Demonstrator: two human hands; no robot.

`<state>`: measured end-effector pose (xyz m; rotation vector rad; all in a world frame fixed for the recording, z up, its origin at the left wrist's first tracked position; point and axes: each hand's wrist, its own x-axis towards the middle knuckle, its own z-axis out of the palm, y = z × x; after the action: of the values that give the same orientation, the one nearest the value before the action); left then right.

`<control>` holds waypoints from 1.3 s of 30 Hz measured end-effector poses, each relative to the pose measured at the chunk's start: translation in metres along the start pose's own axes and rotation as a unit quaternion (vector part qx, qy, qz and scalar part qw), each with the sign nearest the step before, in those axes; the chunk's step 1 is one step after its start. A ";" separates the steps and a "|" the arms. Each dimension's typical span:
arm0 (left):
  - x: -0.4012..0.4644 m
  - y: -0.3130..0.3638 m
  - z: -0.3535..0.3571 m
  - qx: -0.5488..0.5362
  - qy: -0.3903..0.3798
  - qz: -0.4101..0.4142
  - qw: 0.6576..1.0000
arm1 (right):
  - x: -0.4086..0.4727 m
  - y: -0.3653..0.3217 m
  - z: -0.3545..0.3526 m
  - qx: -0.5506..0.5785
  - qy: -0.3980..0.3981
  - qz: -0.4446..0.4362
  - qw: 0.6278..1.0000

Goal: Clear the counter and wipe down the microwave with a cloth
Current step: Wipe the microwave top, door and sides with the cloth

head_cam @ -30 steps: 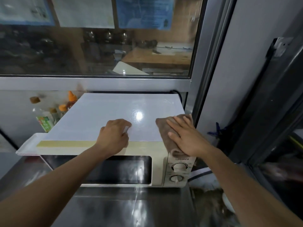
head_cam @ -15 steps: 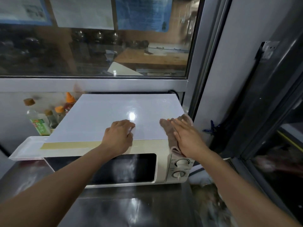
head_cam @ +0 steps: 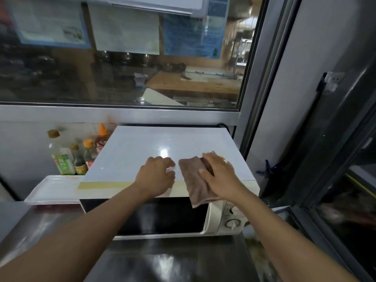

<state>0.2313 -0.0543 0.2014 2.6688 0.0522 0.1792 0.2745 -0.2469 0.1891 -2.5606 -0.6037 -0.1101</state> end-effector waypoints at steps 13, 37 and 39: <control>0.011 0.045 0.026 -0.076 -0.001 -0.105 0.992 | 0.009 0.019 -0.027 -0.056 -0.030 0.208 0.976; 0.017 0.050 -0.038 -0.145 -0.032 0.080 0.986 | -0.034 -0.007 -0.088 0.188 0.075 0.161 0.966; 0.025 0.055 -0.038 -0.207 -0.069 0.070 0.973 | -0.033 0.001 -0.098 0.266 0.059 0.173 0.946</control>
<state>0.2517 -0.0853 0.2625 2.2598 -0.1973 0.0410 0.2482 -0.3090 0.2677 -2.0715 -0.1045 0.0214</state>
